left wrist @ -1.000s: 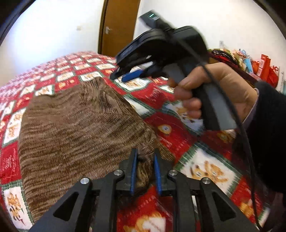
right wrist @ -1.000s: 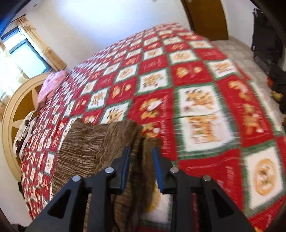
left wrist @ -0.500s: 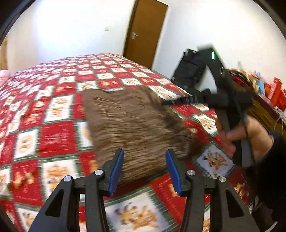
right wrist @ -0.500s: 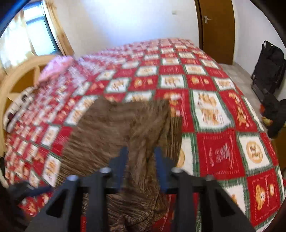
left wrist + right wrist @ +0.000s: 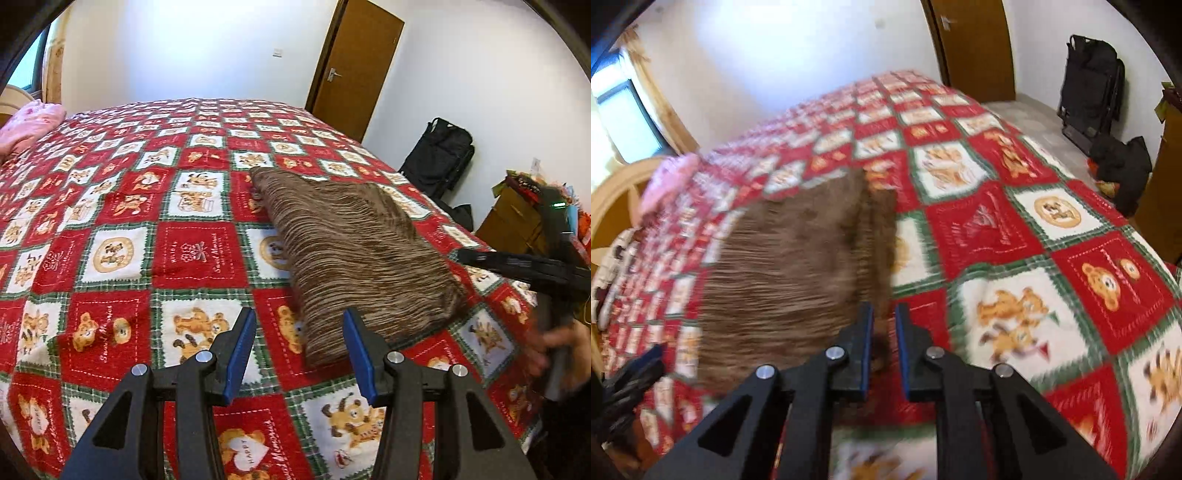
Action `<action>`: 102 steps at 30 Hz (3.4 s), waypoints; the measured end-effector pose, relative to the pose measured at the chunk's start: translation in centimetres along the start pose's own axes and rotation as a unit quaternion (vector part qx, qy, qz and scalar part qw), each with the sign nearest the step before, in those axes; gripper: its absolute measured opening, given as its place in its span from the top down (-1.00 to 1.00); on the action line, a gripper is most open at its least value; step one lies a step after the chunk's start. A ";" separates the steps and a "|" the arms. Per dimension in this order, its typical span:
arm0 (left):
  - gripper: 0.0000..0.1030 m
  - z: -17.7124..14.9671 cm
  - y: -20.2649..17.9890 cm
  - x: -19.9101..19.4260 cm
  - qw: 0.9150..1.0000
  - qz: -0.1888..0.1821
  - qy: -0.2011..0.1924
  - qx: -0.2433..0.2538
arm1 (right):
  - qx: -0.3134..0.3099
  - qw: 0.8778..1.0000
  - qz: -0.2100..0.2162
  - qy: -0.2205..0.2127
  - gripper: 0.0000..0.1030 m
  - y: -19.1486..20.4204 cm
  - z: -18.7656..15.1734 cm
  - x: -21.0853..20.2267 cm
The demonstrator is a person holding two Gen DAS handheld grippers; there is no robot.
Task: Fold small clothes
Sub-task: 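Lay the folded sweater down and open both grippers, then grasp the folded sweater's edge with the right gripper while the left gripper grasps it too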
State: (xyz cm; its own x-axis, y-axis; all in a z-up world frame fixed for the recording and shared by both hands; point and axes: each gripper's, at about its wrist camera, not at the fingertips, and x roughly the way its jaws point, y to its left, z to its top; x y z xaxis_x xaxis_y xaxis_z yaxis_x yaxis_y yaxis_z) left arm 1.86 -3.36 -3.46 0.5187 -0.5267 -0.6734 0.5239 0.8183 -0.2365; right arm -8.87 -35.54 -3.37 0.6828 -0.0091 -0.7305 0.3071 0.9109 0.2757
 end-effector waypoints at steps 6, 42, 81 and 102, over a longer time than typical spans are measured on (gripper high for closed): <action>0.02 0.3 -0.3 0.8 0.998 0.047 0.035 0.012 | -0.070 0.997 0.027 0.002 0.64 5.2 -1.1 -0.1; -0.49 7.9 1.1 8.0 0.989 -0.024 0.097 -0.111 | 0.050 0.998 -0.024 -0.011 -0.36 1.4 4.5 4.5; -0.47 7.2 -2.4 14.9 0.992 0.072 0.098 -0.038 | 0.033 0.999 0.034 0.015 -0.49 2.9 3.9 10.2; 0.41 7.3 -3.7 14.0 0.995 0.070 0.072 -0.022 | -0.037 0.998 -0.045 -0.027 0.44 5.2 2.7 9.6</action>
State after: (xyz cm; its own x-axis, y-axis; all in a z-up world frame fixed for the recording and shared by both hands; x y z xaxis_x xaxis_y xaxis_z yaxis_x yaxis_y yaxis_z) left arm 12.08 -15.48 -6.92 0.4805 -0.3717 -0.7944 0.4219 0.8920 -0.1622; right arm 1.11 -32.02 -7.28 0.6903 -0.1121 -0.7148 0.3206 0.9330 0.1632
